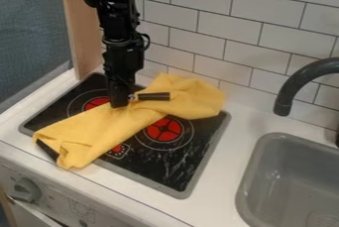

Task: Unfold the left to right

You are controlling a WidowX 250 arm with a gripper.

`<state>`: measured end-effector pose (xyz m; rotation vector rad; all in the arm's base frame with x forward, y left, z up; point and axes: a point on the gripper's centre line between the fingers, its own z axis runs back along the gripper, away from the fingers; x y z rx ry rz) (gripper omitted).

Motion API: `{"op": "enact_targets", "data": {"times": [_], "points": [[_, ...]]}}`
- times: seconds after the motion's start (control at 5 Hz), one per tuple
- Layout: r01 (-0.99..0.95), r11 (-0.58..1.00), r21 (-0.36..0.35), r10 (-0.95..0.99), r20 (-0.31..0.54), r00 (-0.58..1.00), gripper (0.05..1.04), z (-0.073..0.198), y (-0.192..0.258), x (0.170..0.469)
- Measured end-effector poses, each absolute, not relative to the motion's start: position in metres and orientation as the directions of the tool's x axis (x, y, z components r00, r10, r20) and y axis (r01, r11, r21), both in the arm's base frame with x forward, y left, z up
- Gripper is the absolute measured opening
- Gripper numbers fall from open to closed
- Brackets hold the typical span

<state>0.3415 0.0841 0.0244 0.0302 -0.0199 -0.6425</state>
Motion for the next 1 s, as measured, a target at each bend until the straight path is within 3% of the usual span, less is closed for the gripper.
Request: {"op": "enact_targets", "data": {"times": [0.4, 1.0], "points": [[0.602, 0.799, -0.001, -0.601, 0.028, 0.798, 0.046, 0.028, 0.078, 0.338], [0.697, 0.717, 0.007, -0.693, 0.124, 0.711, 0.046, 0.072, 0.039, 0.319]]}}
